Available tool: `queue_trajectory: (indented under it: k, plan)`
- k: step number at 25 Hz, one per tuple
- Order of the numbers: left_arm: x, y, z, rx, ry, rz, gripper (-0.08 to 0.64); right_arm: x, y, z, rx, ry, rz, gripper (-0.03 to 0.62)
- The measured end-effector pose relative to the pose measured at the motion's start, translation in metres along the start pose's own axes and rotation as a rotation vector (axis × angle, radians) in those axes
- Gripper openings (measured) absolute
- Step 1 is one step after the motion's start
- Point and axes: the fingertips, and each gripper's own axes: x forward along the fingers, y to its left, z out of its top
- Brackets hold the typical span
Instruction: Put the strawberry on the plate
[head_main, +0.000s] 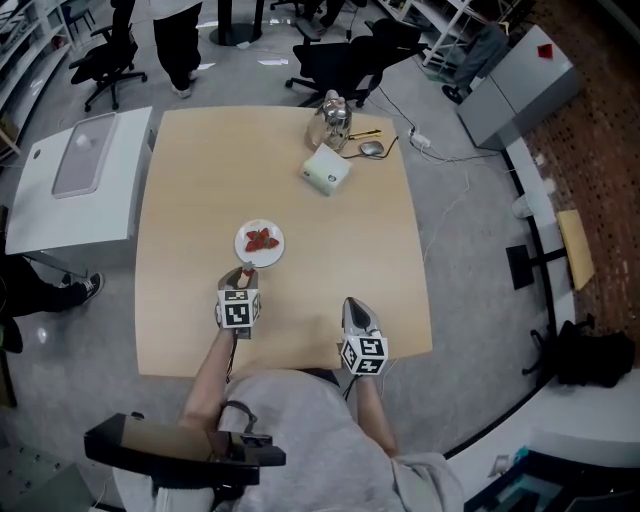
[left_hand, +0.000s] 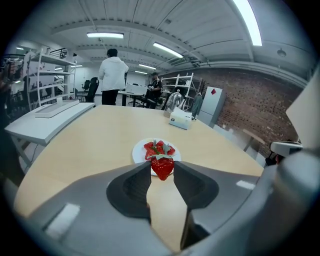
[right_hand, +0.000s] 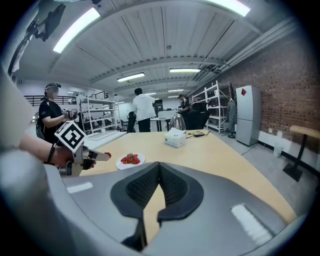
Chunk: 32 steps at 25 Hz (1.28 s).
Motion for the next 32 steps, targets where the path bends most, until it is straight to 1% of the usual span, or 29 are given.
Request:
queue_trajectory:
  k: [18, 26, 32]
  plan:
    - [0.060, -0.004, -0.003, 0.005, 0.079, 0.029, 0.161, 0.030, -0.033, -0.013, 0.030, 0.085, 0.020, 0.008]
    - [0.084, -0.002, -0.013, 0.012, 0.124, 0.041, 0.161, 0.042, -0.041, -0.016, 0.036, 0.110, 0.023, 0.008]
    - [0.095, -0.001, -0.016, 0.018, 0.137, 0.043, 0.161, 0.049, -0.042, -0.017, 0.037, 0.124, 0.025, 0.008]
